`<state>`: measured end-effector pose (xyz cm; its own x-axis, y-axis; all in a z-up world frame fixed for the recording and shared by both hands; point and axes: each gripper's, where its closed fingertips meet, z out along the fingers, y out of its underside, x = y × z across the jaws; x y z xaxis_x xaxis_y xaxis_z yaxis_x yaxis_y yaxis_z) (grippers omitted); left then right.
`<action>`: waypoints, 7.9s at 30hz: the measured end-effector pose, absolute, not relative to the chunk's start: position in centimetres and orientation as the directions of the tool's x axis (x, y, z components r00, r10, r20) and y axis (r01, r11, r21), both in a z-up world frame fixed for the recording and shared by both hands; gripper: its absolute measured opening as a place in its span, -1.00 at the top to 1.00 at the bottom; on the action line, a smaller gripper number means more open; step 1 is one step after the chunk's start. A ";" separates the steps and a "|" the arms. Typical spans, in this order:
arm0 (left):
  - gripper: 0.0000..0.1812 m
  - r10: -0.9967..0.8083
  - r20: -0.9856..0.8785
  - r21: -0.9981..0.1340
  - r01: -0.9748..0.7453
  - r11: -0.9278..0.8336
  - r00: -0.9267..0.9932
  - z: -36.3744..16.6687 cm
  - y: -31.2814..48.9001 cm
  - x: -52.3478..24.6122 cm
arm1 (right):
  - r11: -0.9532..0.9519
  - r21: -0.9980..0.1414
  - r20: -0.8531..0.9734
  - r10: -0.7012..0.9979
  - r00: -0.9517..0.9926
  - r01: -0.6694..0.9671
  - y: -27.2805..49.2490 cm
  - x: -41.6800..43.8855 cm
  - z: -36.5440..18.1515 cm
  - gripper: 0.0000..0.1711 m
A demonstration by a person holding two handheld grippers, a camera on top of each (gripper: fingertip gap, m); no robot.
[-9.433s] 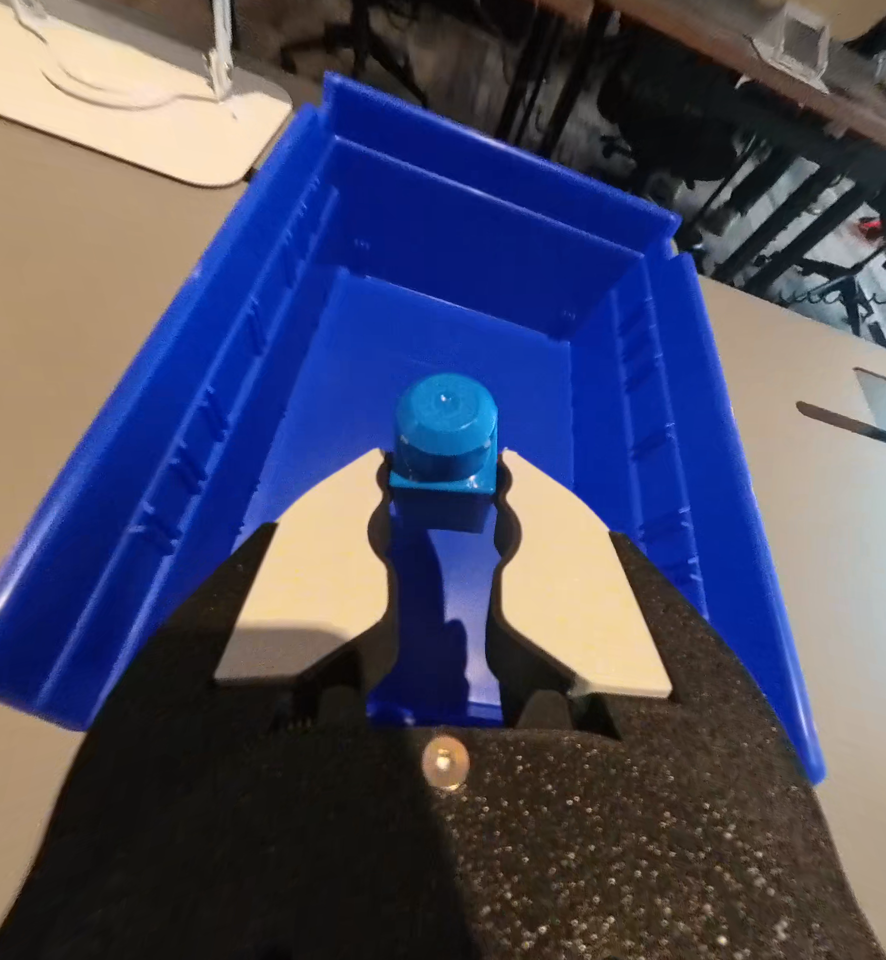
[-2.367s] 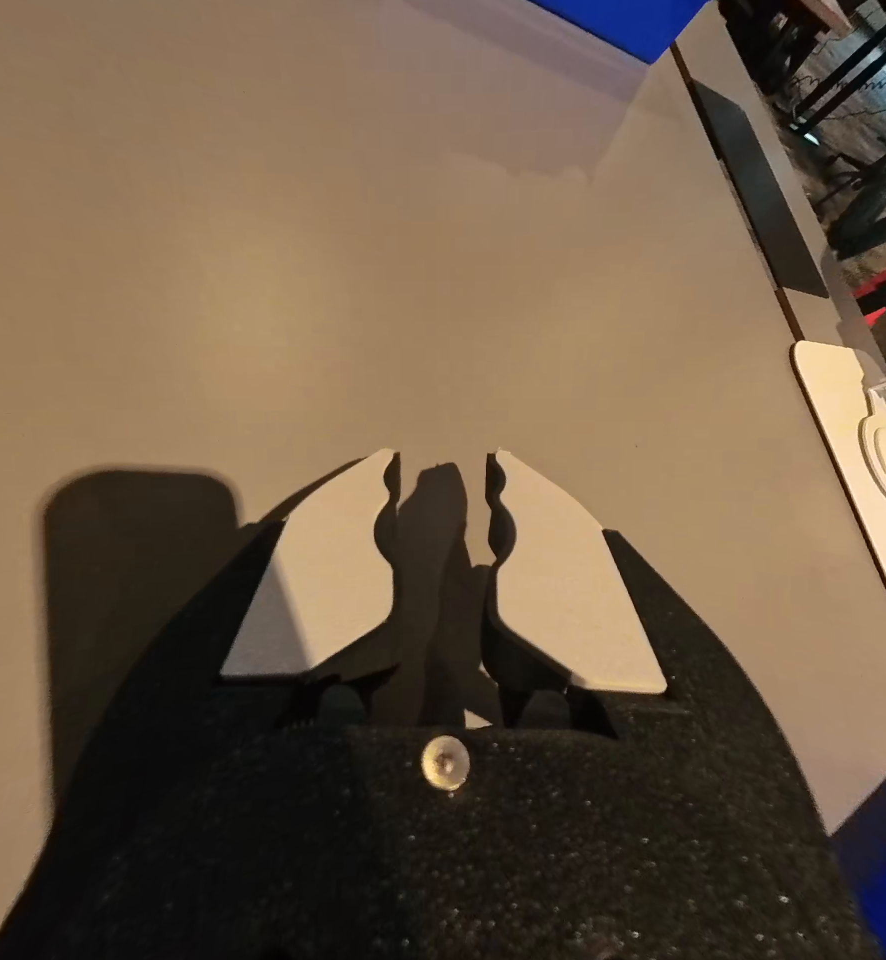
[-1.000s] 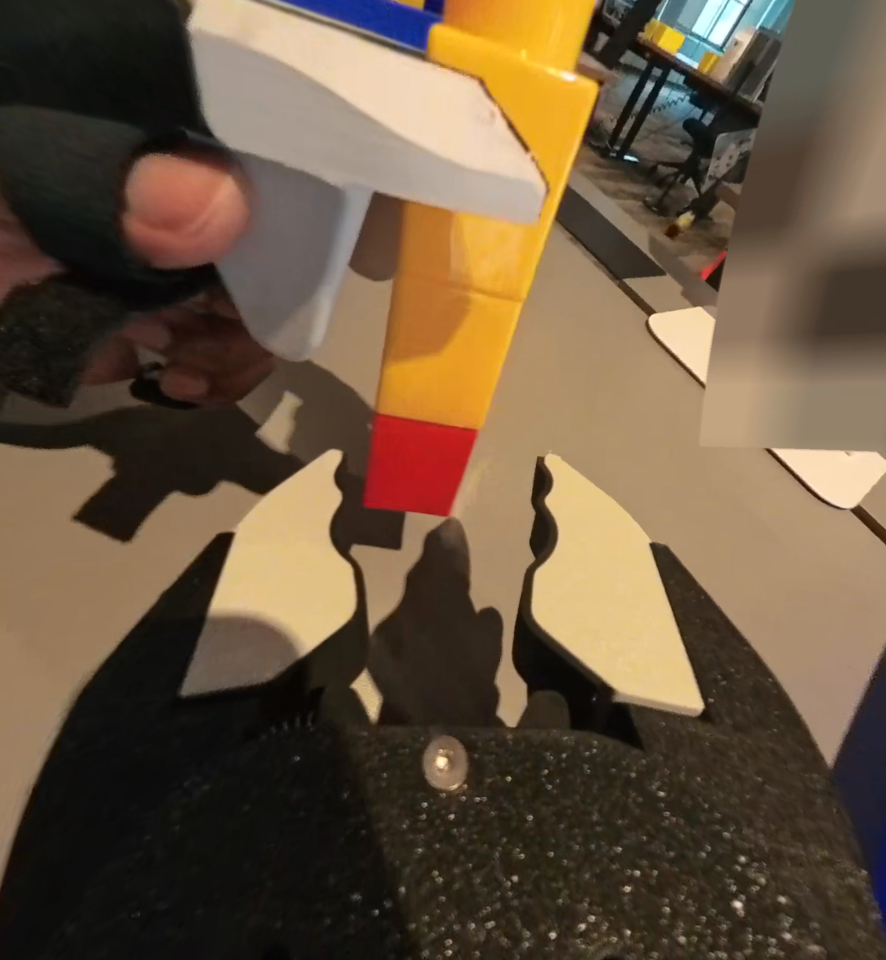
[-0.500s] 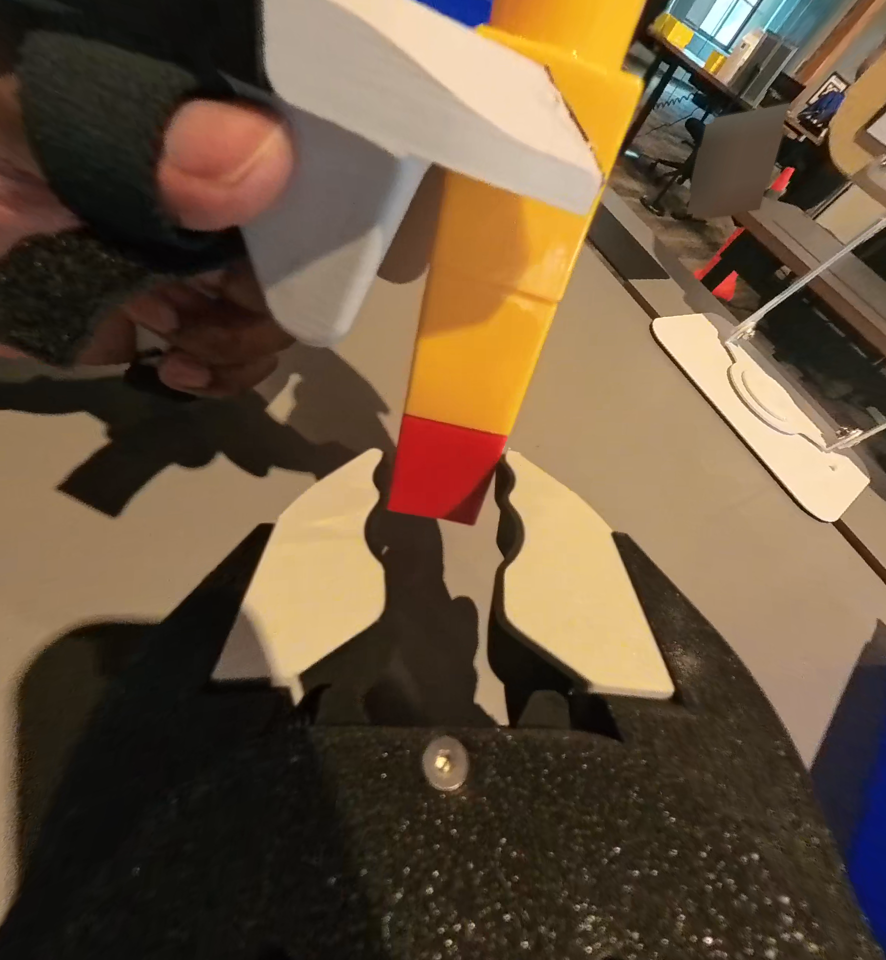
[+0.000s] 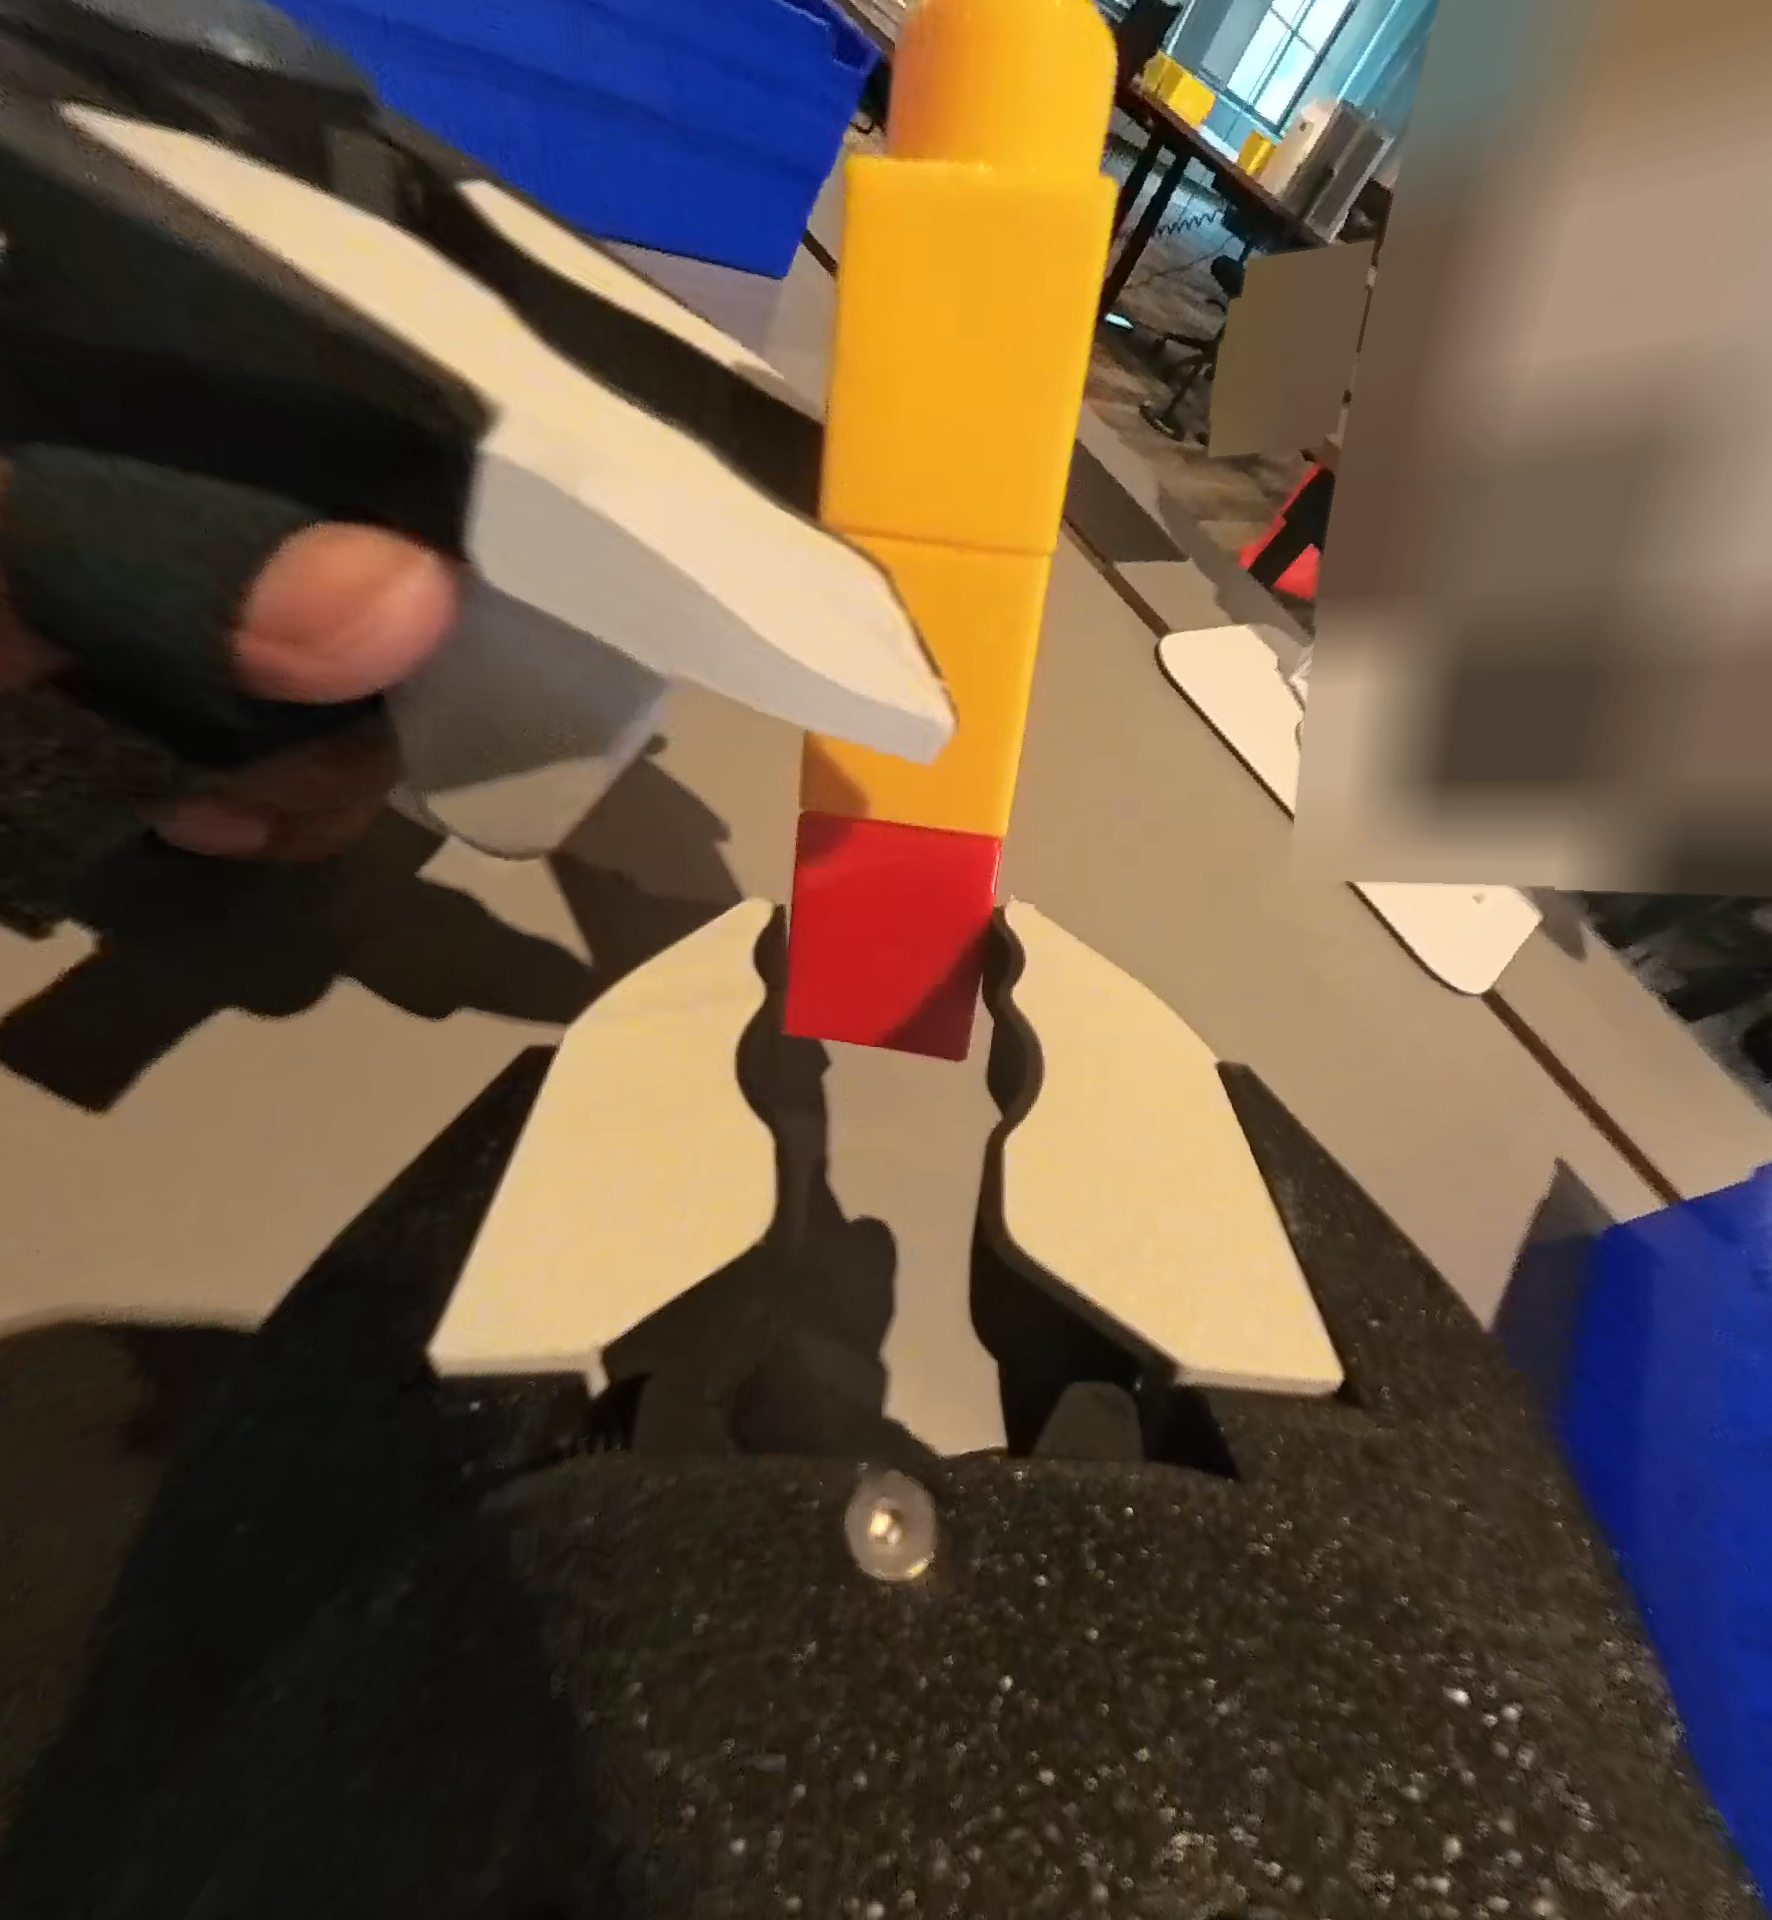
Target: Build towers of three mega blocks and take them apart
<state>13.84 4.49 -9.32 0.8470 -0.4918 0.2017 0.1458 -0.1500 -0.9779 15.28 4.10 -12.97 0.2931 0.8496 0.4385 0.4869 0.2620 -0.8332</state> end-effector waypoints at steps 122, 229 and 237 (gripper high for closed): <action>0.59 -0.277 -0.747 -0.646 -0.758 0.089 0.604 -10.8 3.2 15.1 | 0.067 -0.981 0.089 0.989 0.116 0.182 0.1 15.9 -8.5 0.52; 0.60 -0.270 -0.765 -0.630 -0.766 0.128 0.584 -10.6 3.1 15.7 | -0.052 -0.693 0.368 0.832 0.416 0.719 17.5 35.4 -13.1 0.47; 0.60 -0.291 -0.734 -0.665 -0.736 0.124 0.614 -10.7 3.2 15.7 | 0.238 -0.804 0.496 0.773 0.395 0.545 13.7 31.8 -6.6 0.47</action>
<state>15.70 3.20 -10.72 0.6136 -0.2914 -0.7339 -0.7365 0.1239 -0.6650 31.79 13.67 -6.60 0.3950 0.7731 0.4963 0.5446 0.2380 -0.8042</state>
